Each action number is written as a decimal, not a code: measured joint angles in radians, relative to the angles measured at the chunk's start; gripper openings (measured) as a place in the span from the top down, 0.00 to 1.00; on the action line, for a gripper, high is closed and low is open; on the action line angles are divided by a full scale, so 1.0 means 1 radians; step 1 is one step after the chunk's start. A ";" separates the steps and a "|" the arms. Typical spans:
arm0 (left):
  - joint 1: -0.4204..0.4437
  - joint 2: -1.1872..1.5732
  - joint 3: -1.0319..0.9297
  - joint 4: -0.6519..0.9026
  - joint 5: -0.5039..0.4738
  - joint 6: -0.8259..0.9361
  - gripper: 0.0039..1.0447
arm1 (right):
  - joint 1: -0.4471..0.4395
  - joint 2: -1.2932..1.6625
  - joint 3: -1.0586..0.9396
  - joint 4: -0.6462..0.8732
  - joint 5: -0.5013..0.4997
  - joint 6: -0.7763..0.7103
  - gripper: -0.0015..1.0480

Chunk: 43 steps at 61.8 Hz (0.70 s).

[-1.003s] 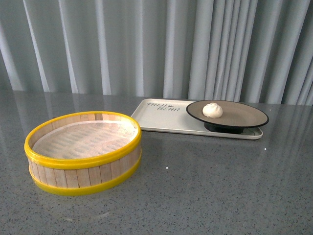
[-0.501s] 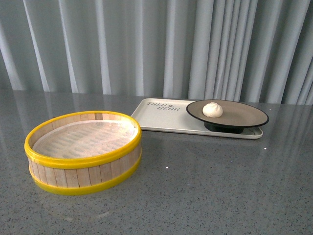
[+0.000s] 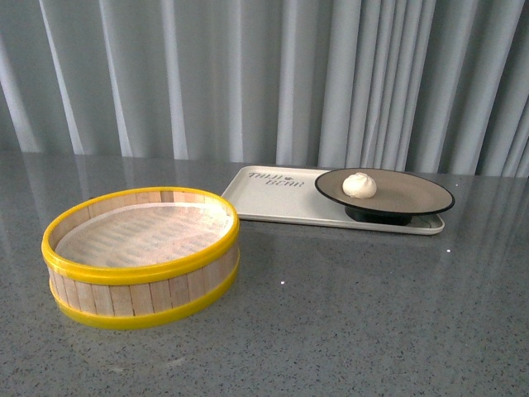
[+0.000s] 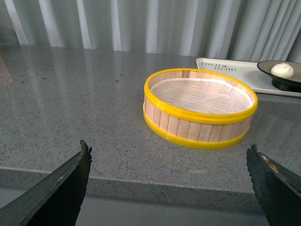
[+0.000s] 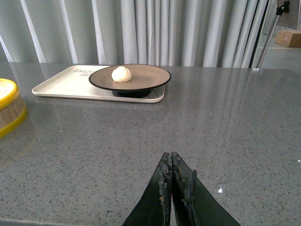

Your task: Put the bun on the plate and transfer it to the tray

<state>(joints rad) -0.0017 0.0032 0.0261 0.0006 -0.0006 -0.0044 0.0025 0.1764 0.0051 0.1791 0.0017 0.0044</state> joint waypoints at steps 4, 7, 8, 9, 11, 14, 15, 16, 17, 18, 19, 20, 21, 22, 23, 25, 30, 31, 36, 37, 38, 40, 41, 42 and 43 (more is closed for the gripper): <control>0.000 0.000 0.000 0.000 0.000 0.000 0.06 | 0.000 -0.073 0.001 -0.098 0.000 0.000 0.98; 0.000 0.000 0.000 0.000 0.000 0.000 0.06 | 0.000 -0.132 0.001 -0.168 -0.001 -0.001 0.98; 0.000 0.000 0.000 0.000 0.000 0.000 0.06 | 0.000 -0.148 0.001 -0.173 -0.001 -0.001 0.98; 0.000 0.000 0.000 0.000 0.000 0.000 0.06 | 0.000 -0.161 0.001 -0.173 -0.001 -0.001 0.98; 0.000 0.000 0.000 0.000 0.000 0.000 0.06 | 0.000 -0.170 0.001 -0.173 -0.002 -0.001 0.98; 0.000 0.000 0.000 0.000 0.000 0.000 0.06 | 0.000 -0.172 0.001 -0.176 -0.001 -0.001 0.98; 0.000 0.000 0.000 0.000 0.000 0.000 0.06 | 0.000 -0.172 0.001 -0.177 -0.001 -0.001 0.98; 0.000 0.000 0.000 0.000 0.000 0.000 0.06 | 0.000 -0.172 0.001 -0.178 -0.001 -0.001 0.98; 0.000 0.000 0.000 0.000 0.000 0.000 0.06 | 0.000 -0.172 0.001 -0.178 -0.001 -0.001 0.98; 0.000 0.000 0.000 0.000 0.000 0.000 0.06 | 0.000 -0.172 0.001 -0.178 -0.001 -0.001 0.98; 0.000 0.000 0.000 0.000 0.000 0.000 0.06 | 0.000 -0.172 0.001 -0.178 -0.001 -0.001 0.98; 0.000 0.001 0.000 0.000 0.000 0.000 0.06 | 0.000 -0.172 0.001 -0.178 -0.001 -0.002 0.97; 0.000 0.000 0.000 0.000 0.000 0.000 0.06 | 0.000 -0.172 0.001 -0.178 -0.001 -0.002 0.95; 0.000 0.000 0.000 0.000 0.000 0.000 0.06 | 0.000 -0.172 0.001 -0.178 -0.001 -0.002 0.93; 0.000 0.000 0.000 0.000 0.000 0.000 0.06 | 0.000 -0.172 0.001 -0.178 -0.001 -0.002 0.90; 0.000 0.000 0.000 0.000 0.000 0.000 0.06 | 0.000 -0.172 0.001 -0.178 -0.002 -0.002 0.85; 0.000 0.000 0.000 0.000 0.000 0.000 0.06 | 0.000 -0.172 0.001 -0.179 -0.001 -0.002 0.70; 0.000 0.000 0.000 0.000 0.000 0.000 0.06 | 0.000 -0.172 0.001 -0.179 -0.001 -0.002 0.68; 0.000 0.000 0.000 0.000 0.000 0.000 0.06 | 0.000 -0.172 0.001 -0.179 -0.001 -0.002 0.54; 0.000 0.000 0.000 0.000 0.000 0.000 0.06 | 0.000 -0.172 0.001 -0.179 -0.001 -0.002 0.51; 0.000 0.000 0.000 0.000 0.000 0.000 0.06 | 0.000 -0.172 0.001 -0.179 -0.001 -0.002 0.47; 0.000 0.000 0.000 0.000 0.000 0.000 0.06 | 0.000 -0.172 0.001 -0.179 -0.001 -0.002 0.39; 0.000 0.000 0.000 0.000 0.000 0.000 0.06 | 0.000 -0.172 0.001 -0.179 -0.001 -0.002 0.36; 0.000 0.000 0.000 0.000 0.000 0.000 0.06 | 0.000 -0.172 0.001 -0.179 -0.001 -0.002 0.34; 0.000 0.000 0.000 0.000 0.000 0.000 0.06 | 0.000 -0.172 0.001 -0.179 -0.001 -0.002 0.31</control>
<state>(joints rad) -0.0017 0.0032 0.0261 0.0006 -0.0006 -0.0044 0.0021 0.0044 0.0059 0.0006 0.0010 0.0021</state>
